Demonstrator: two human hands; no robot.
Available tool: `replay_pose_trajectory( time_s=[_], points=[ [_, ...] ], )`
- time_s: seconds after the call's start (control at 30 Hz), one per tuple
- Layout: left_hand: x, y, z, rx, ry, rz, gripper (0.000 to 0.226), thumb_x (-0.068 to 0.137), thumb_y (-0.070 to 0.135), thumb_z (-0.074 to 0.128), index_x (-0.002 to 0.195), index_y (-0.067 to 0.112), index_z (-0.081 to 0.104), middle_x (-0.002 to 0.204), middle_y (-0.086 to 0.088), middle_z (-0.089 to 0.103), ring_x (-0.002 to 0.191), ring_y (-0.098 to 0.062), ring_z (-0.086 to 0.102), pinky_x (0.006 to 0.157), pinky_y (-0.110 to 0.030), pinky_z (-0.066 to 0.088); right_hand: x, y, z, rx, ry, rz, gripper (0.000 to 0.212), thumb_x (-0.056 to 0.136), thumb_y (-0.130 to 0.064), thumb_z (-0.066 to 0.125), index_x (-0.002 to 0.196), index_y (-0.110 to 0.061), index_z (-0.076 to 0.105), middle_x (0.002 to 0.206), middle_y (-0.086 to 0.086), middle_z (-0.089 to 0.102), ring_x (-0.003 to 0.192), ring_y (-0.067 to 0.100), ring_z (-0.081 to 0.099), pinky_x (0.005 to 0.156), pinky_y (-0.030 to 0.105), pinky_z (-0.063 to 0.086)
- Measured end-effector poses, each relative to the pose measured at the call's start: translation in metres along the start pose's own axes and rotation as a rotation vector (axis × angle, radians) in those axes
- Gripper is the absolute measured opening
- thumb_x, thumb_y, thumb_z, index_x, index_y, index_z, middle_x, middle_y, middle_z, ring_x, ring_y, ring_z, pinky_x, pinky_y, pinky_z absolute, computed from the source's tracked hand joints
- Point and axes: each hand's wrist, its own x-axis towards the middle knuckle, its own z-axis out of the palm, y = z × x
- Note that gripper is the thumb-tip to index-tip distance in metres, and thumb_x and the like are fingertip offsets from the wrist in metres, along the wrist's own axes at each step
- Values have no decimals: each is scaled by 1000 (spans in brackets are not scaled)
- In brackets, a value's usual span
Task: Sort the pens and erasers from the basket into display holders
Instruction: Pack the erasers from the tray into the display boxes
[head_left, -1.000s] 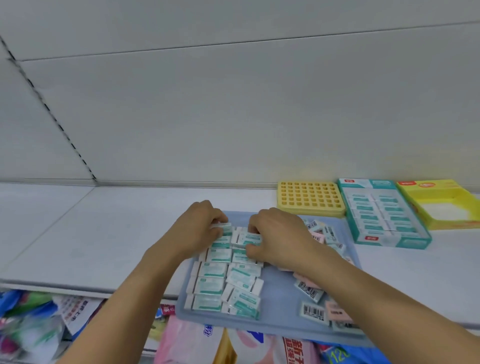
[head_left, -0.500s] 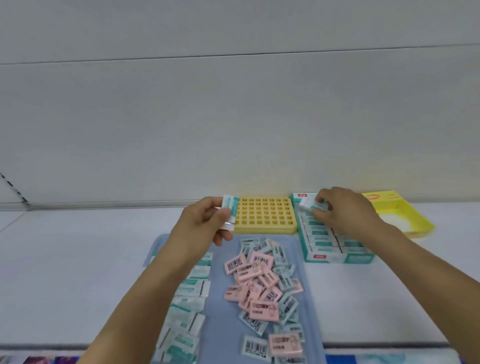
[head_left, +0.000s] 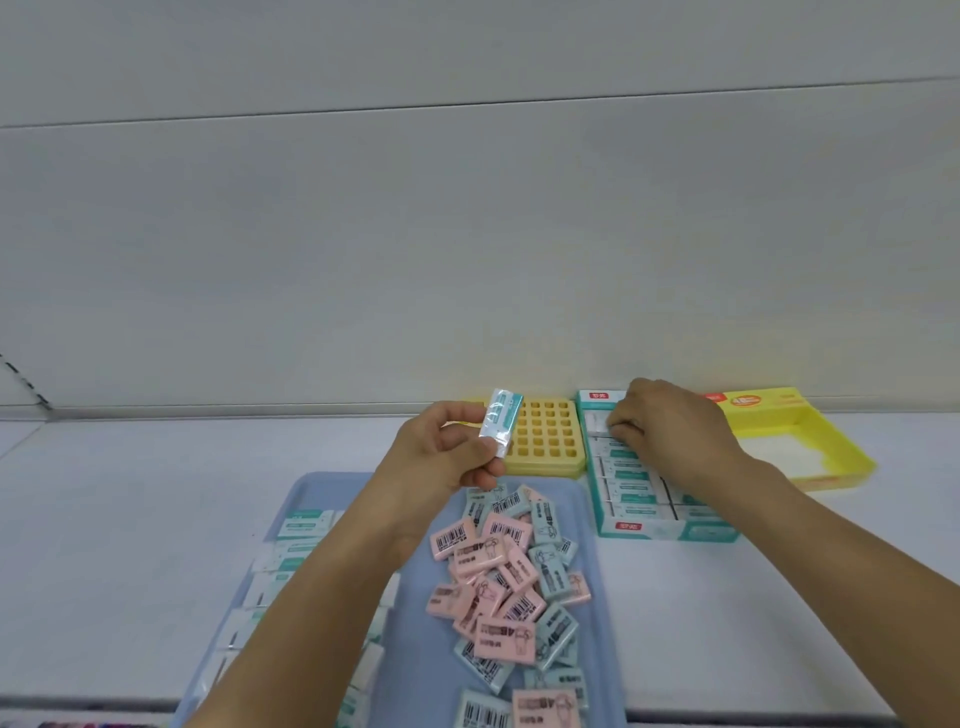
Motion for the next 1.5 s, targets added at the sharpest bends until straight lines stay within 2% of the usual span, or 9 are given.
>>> replay_pose_trajectory(
  time_s=[0.1,0.2,0.37,0.53,0.67,1.0,1.17,1.33,1.5],
  points=[
    [3,2,5,25,-3,11,20,89,1,65,106,11,64,75,-11,71,67,-18,63,66,-24,55,-11,-5,-12,235,258,-118,36,94,-34,58,130,-35,57,122,-6,52,100,14,55,63,26,41],
    [7,8,18,76,-63,30,17,89,1,64,104,9,69,69,-9,68,63,-16,61,63,-21,53,-20,-15,-33,375,293,-439,55,84,-36,69,137,-34,52,138,-10,48,111,9,50,74,25,47],
    [19,12,57,114,-109,33,22,94,5,59,114,10,66,75,-4,69,66,-11,62,67,-21,54,-32,0,-36,326,273,-362,29,87,-25,71,114,-18,66,102,-1,64,98,20,55,70,38,51],
    [31,-12,93,1120,-218,323,49,101,41,44,146,22,40,148,3,44,138,-15,35,116,-38,28,-34,48,-21,-1,95,36,29,94,-34,55,121,-26,57,116,-4,57,109,19,46,85,35,41],
    [43,-27,110,1491,-332,327,62,101,53,25,153,19,24,162,4,19,150,-15,6,120,-46,0,-23,50,-6,-101,19,64,32,93,-38,54,124,-27,56,121,-2,50,114,19,41,89,33,35],
    [48,-30,112,1525,-279,332,63,100,55,29,152,19,27,161,4,21,149,-14,13,120,-48,1,-18,46,7,105,40,135,13,94,-30,57,95,-23,68,104,-4,57,100,15,50,66,29,39],
    [45,-27,110,1472,-309,299,62,101,52,29,153,20,24,162,5,17,150,-12,7,120,-46,1,-20,39,3,-80,-4,105,28,99,-34,42,103,-29,69,110,-5,56,107,18,46,86,34,37],
    [14,-17,88,1181,-202,324,56,101,49,37,152,27,29,161,8,22,149,-12,8,122,-44,7,-39,21,-2,24,22,135,45,95,-37,50,139,-28,47,131,0,45,122,22,39,94,37,36],
    [-54,-10,18,1050,-10,400,41,98,44,49,137,31,52,143,11,49,140,-8,30,118,-36,19,-58,-44,-16,369,187,-19,27,89,-25,66,115,-18,69,114,5,60,109,27,53,90,43,43]
  ],
)
